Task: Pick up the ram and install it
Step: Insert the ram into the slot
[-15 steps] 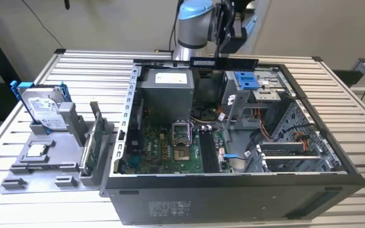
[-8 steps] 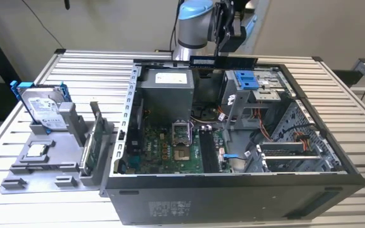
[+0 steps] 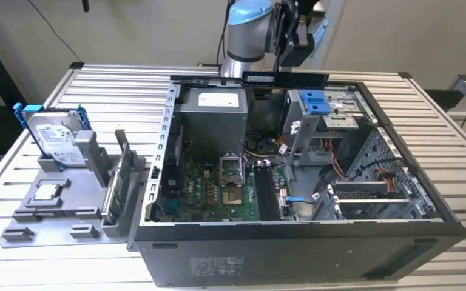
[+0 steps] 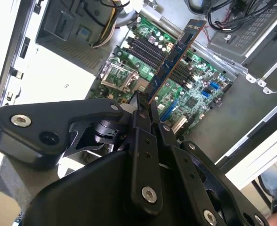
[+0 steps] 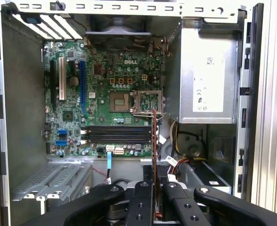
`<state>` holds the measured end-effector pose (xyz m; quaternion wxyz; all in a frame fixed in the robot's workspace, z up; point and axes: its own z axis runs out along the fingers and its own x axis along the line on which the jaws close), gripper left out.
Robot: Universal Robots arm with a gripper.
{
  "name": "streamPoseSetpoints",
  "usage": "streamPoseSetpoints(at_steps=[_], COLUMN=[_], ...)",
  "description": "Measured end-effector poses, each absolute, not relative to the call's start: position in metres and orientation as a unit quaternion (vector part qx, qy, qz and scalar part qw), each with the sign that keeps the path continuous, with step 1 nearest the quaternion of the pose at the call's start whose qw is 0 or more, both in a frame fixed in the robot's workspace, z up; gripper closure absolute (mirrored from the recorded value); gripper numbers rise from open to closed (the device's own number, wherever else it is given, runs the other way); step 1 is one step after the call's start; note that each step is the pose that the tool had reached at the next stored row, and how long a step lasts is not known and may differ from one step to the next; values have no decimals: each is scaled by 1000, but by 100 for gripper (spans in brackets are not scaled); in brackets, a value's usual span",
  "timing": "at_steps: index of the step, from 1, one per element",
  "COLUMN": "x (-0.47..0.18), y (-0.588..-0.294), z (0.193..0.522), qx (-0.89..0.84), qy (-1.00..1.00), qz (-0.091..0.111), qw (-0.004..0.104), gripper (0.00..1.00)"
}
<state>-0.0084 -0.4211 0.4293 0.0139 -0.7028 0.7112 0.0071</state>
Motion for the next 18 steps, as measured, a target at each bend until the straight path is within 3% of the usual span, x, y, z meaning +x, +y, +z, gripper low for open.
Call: streamPoseSetpoints(at_steps=[18], x=[-8], y=[-421], z=[429], qx=[-660], qy=[751], qz=[6], qw=[14], gripper=[86])
